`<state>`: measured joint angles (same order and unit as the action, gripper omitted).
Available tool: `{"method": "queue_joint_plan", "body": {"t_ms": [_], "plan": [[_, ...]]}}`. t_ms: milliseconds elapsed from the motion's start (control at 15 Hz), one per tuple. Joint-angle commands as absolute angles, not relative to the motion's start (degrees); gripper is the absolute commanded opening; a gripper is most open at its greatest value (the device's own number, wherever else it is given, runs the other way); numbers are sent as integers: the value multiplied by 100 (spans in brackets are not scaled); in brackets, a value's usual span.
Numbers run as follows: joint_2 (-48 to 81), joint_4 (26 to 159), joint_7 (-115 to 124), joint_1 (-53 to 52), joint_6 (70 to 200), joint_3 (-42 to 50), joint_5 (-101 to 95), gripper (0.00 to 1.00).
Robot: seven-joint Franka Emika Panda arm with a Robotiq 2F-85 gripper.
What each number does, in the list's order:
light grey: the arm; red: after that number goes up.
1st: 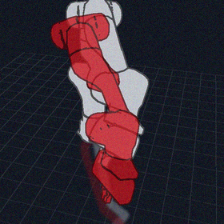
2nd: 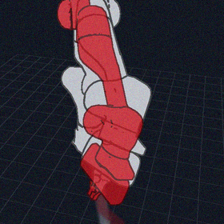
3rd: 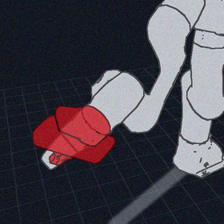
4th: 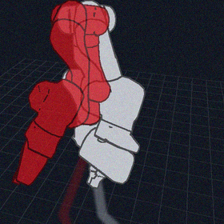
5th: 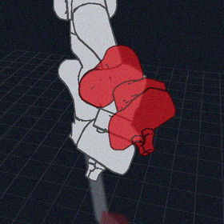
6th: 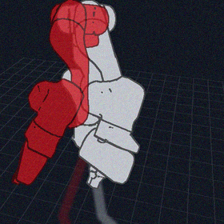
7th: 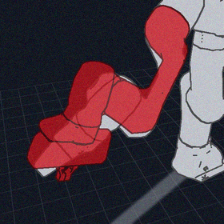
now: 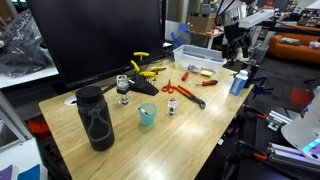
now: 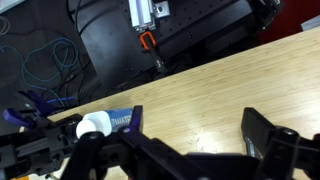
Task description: Move the object closest to the white bottle with the orange handle to the storage box
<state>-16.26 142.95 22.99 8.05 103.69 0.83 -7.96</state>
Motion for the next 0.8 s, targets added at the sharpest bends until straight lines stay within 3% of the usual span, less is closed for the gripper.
{"method": "queue_joint_plan", "body": {"t_ms": [0, 733], "plan": [[-956, 13854, 2764, 797, 10411, 138, -539, 100], [-789, 13832, 2993, 741, 10487, 148, -701, 100]]}}
